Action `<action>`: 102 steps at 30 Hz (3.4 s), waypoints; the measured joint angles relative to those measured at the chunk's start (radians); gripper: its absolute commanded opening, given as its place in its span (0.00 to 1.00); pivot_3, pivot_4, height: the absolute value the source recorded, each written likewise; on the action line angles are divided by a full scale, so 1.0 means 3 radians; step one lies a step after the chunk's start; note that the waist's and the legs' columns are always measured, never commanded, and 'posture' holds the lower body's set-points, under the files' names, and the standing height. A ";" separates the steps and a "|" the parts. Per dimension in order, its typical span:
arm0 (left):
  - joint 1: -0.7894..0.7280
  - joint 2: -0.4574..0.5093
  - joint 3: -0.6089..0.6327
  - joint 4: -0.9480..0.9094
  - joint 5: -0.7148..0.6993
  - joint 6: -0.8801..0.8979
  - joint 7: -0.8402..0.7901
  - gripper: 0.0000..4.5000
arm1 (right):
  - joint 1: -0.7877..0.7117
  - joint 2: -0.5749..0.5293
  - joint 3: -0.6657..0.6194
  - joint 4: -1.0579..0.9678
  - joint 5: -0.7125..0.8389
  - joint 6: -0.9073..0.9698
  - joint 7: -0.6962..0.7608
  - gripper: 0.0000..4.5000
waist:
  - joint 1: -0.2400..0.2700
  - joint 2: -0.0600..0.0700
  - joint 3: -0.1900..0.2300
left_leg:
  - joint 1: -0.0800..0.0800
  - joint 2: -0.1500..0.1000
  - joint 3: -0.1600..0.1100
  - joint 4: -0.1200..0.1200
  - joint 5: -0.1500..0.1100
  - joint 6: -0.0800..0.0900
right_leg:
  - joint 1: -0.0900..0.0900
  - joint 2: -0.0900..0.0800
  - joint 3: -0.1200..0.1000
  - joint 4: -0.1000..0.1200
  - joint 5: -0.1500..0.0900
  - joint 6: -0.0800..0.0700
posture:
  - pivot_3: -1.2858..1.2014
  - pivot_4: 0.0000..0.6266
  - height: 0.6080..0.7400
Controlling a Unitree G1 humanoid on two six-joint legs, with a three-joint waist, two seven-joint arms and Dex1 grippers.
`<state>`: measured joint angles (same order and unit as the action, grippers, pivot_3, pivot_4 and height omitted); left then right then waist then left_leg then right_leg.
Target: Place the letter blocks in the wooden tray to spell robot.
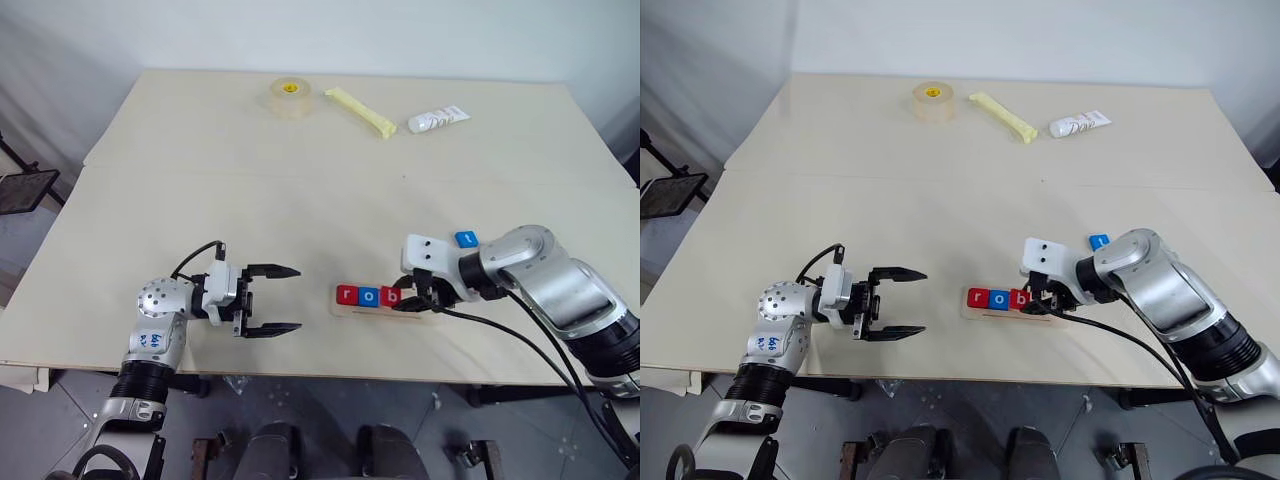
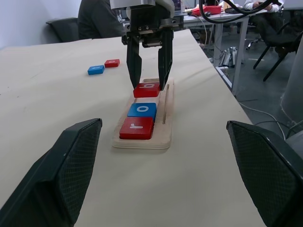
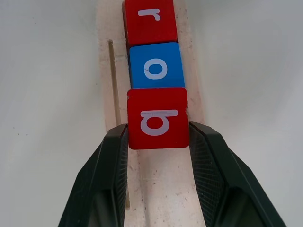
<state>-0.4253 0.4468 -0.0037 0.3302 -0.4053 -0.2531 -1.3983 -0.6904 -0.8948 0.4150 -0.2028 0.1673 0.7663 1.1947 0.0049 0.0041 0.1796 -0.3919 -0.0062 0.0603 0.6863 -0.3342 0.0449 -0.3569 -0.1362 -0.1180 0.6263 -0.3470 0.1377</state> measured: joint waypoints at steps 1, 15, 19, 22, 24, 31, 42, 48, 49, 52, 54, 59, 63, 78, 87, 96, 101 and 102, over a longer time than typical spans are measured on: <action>0.0000 0.0000 0.0000 0.0000 0.0000 0.0000 0.0001 1.00 | 0.0000 0.0000 0.0016 0.0009 -0.0022 -0.0009 -0.0001 0.32 | -0.0006 0.0000 0.0000 | 0.0000 0.0000 0.0000 0.0000 0.0000 0.0000 | 0.0000 0.0000 0.0000 0.0000 0.0000 0.0000 | 0.52 0.24 1.00; -0.0001 -0.0006 0.0000 0.0002 0.0000 -0.0001 0.0025 1.00 | 0.0012 0.0033 -0.0109 -0.0134 0.0051 0.0124 0.0001 0.99 | -0.0018 0.0000 0.0000 | 0.0000 0.0000 -0.0001 -0.0001 0.0000 0.0000 | 0.0000 0.0000 0.0000 0.0000 0.0000 0.0000 | 0.52 0.24 1.00; -0.0008 -0.0020 -0.0005 0.0006 0.0000 -0.0003 0.0025 1.00 | 0.0183 -0.0031 -0.0333 -0.0334 0.0207 0.0221 0.0001 0.96 | -0.0008 0.0000 0.0000 | 0.0000 -0.0001 -0.0004 -0.0001 0.0000 0.0000 | 0.0000 -0.0001 -0.0001 0.0001 0.0000 0.0000 | 0.52 0.24 1.00; -0.0012 -0.0028 -0.0006 0.0033 0.0000 -0.0007 0.0024 1.00 | 0.0443 -0.0154 -0.0488 -0.0492 0.0329 0.0225 0.0025 0.78 | -0.0007 0.0000 0.0000 | 0.0000 -0.0002 -0.0004 -0.0002 0.0000 0.0000 | 0.0001 -0.0002 -0.0001 0.0000 0.0000 0.0000 | 0.52 0.24 1.00; -0.0018 -0.0041 -0.0007 0.0062 0.0000 -0.0012 0.0024 1.00 | 0.0532 -0.0203 -0.0498 -0.0489 0.0330 0.0212 0.0023 0.63 | -0.0015 0.0000 0.0000 | 0.0000 -0.0002 -0.0002 -0.0002 0.0000 0.0000 | 0.0001 -0.0001 -0.0001 0.0000 0.0000 0.0000 | 0.52 0.24 1.00; -0.0025 -0.0048 -0.0009 0.0090 0.0000 -0.0027 0.0022 1.00 | 0.0553 -0.0198 -0.0492 -0.0298 0.0293 0.0086 -0.0043 0.11 | -0.0021 0.0000 0.0000 | 0.0001 -0.0001 -0.0002 -0.0003 0.0000 0.0000 | 0.0001 -0.0001 -0.0001 0.0000 0.0000 0.0000 | 0.52 0.24 1.00; 0.0042 -0.0020 -0.0005 -0.0015 0.0000 -0.0020 0.0036 1.00 | 0.0491 0.0009 -0.0362 0.0054 0.0142 -0.0152 -0.0087 0.00 | -0.0021 0.0000 0.0000 | 0.0001 -0.0001 -0.0002 -0.0002 0.0000 0.0000 | 0.0001 -0.0001 -0.0001 0.0000 0.0000 0.0000 | 0.52 0.24 1.00; 0.0044 -0.0016 -0.0005 -0.0015 0.0000 0.0006 0.0060 1.00 | 0.0456 0.0158 -0.0345 0.0121 0.0097 -0.0158 -0.0146 0.00 | -0.0015 0.0000 0.0000 | 0.0001 -0.0002 -0.0002 -0.0002 0.0000 0.0000 | 0.0001 -0.0002 -0.0002 0.0000 0.0000 0.0000 | 0.52 0.24 1.00; 0.0043 -0.0016 -0.0005 -0.0015 0.0000 0.0006 0.0065 1.00 | 0.0456 0.0158 -0.0346 0.0119 0.0093 -0.0156 -0.0163 0.00 | -0.0016 0.0000 0.0000 | 0.0001 -0.0002 -0.0002 -0.0002 0.0000 0.0000 | 0.0001 -0.0002 -0.0002 0.0000 0.0000 0.0000 | 0.52 0.24 1.00; 0.0012 -0.0027 -0.0015 -0.0007 0.0000 0.0005 0.0066 1.00 | 0.0511 0.0138 -0.0411 0.0018 0.0105 -0.0083 -0.0233 0.00 | -0.0011 0.0000 0.0000 | 0.0000 -0.0002 -0.0003 -0.0002 0.0000 0.0000 | 0.0001 -0.0002 -0.0003 0.0001 0.0000 0.0000 | 0.52 0.24 1.00; -0.0028 -0.0041 -0.0025 0.0003 0.0002 0.0005 0.0065 1.00 | 0.0619 0.0054 -0.0556 -0.0119 0.0170 -0.0014 -0.0252 0.04 | -0.0001 0.0000 0.0000 | -0.0001 -0.0004 -0.0004 -0.0002 0.0000 0.0000 | 0.0001 -0.0004 -0.0003 0.0000 0.0000 0.0000 | 0.52 0.24 1.00; -0.0091 -0.0051 -0.0033 0.0101 0.0004 0.0002 0.0025 1.00 | 0.0999 -0.0190 -0.1136 -0.0421 0.0410 0.0096 -0.0273 0.35 | 0.0009 -0.0001 0.0000 | 0.0000 -0.0004 -0.0005 -0.0003 0.0000 0.0000 | 0.0003 -0.0003 -0.0005 0.0000 0.0000 0.0000 | 0.52 0.24 1.00; -0.0141 -0.0069 -0.0050 0.0152 0.0004 -0.0001 -0.0016 1.00 | 0.1449 -0.0204 -0.1715 -0.0467 0.0523 0.0119 -0.0433 0.65 | 0.0035 -0.0001 0.0000 | 0.0000 -0.0005 -0.0002 -0.0003 0.0000 0.0000 | 0.0003 -0.0004 -0.0004 0.0000 0.0000 0.0000 | 0.52 0.24 1.00; -0.0439 -0.0111 -0.0051 0.0575 0.0026 -0.0076 -0.0223 1.00 | 0.2442 0.0105 -0.3345 0.0098 0.0723 -0.0479 -0.0773 0.99 | 0.0066 -0.0002 0.0001 | 0.0005 -0.0004 0.0007 -0.0003 0.0000 0.0001 | 0.0006 -0.0002 -0.0001 -0.0002 0.0000 0.0000 | 0.52 0.24 1.00; -0.0545 -0.0120 -0.0049 0.0795 0.0053 -0.0139 -0.0314 1.00 | 0.2519 0.0123 -0.3376 0.0562 0.0817 -0.1066 -0.0610 0.99 | 0.0061 -0.0002 0.0001 | 0.0007 -0.0001 0.0009 -0.0005 0.0000 0.0001 | 0.0006 0.0001 0.0000 -0.0002 0.0000 0.0001 | 0.52 0.24 1.00; -0.0545 -0.0065 -0.0027 0.0793 0.0053 -0.0142 -0.0336 1.00 | 0.2599 0.0123 -0.3496 0.0552 0.0989 -0.1125 -0.0570 0.99 | 0.0072 -0.0003 0.0001 | 0.0006 -0.0003 0.0008 -0.0004 0.0000 0.0001 | 0.0006 -0.0001 0.0001 -0.0002 0.0000 0.0001 | 0.52 0.24 1.00; -0.0545 -0.0061 -0.0022 0.0792 0.0053 -0.0142 -0.0336 1.00 | 0.2639 0.0123 -0.3506 0.0547 0.1011 -0.1124 -0.0578 0.99 | 0.0064 -0.0002 0.0001 | 0.0007 -0.0002 0.0009 -0.0004 0.0000 0.0001 | 0.0006 0.0000 0.0002 -0.0002 0.0000 0.0000 | 0.52 0.24 1.00; -0.0545 -0.0062 -0.0022 0.0792 0.0053 -0.0142 -0.0336 1.00 | 0.2647 0.0123 -0.3506 0.0546 0.1018 -0.1123 -0.0581 0.99 | 0.0064 -0.0002 0.0001 | 0.0007 -0.0002 0.0009 -0.0005 0.0000 0.0001 | 0.0006 0.0000 0.0002 -0.0002 0.0000 0.0000 | 0.52 0.24 1.00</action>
<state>-0.5889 0.4284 -0.0102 0.5679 -0.3894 -0.2956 -1.4990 0.1036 -0.8580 -0.6370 -0.0392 0.4726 0.4294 1.0205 0.0241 0.0034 0.1798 -0.3898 -0.0067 0.0630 0.6849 -0.3343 0.0451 -0.3551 -0.1363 -0.1175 0.6257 -0.3470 0.1379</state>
